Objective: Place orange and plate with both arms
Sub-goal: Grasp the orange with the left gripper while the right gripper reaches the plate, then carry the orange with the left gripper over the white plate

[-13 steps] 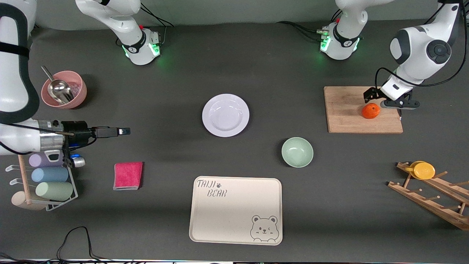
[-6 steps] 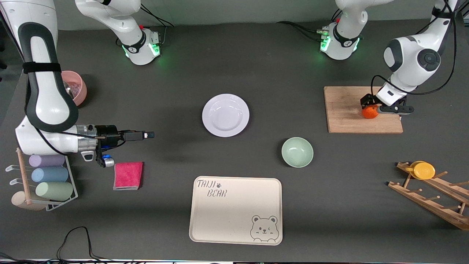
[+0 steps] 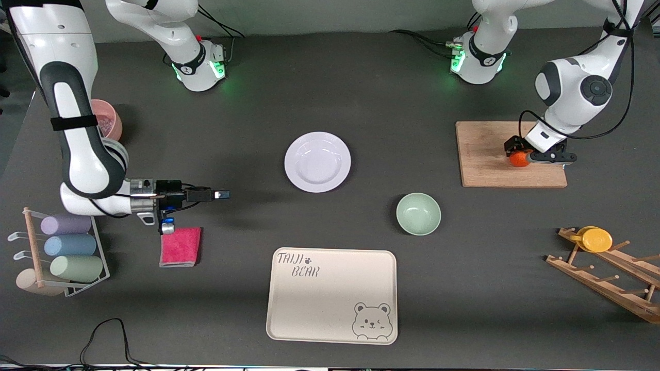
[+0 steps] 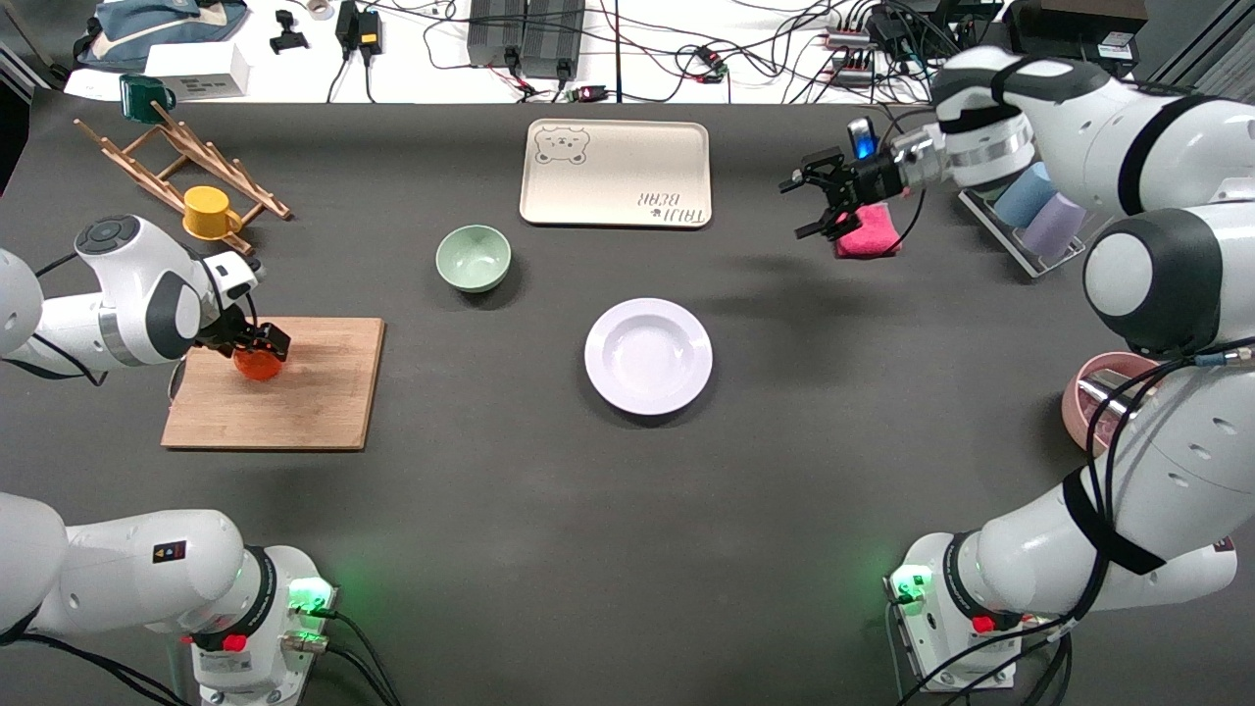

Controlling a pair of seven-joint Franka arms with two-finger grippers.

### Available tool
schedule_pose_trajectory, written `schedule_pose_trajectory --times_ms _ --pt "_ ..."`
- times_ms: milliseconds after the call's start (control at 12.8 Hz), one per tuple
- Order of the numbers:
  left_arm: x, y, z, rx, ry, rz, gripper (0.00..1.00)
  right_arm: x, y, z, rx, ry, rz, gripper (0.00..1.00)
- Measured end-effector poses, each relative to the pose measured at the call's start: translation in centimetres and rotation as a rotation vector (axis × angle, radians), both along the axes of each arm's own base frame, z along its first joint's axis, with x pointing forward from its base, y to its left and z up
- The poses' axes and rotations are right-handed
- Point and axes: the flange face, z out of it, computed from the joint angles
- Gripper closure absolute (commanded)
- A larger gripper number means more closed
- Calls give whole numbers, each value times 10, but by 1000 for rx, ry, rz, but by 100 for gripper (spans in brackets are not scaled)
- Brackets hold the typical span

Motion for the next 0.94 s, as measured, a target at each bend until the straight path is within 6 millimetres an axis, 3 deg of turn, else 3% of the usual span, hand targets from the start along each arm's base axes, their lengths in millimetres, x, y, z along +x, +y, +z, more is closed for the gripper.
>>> schedule_pose_trajectory --times_ms 78,156,234,312,780,936 --pt "0 2 -3 1 -5 -1 0 -12 5 -15 28 -20 -21 0" --pt "-1 3 -6 0 -3 -4 8 -26 8 -28 51 -44 -30 0" --pt "-1 3 -8 0 -1 -6 33 -38 8 -40 72 -82 -39 0" --pt "-1 3 -8 0 -1 -7 49 -49 7 -51 84 -114 -45 0" --pt "0 4 -6 0 -2 -8 52 -90 15 -88 70 -210 -62 0" --pt "10 7 12 -7 48 -5 52 -98 16 -95 69 -202 -65 0"
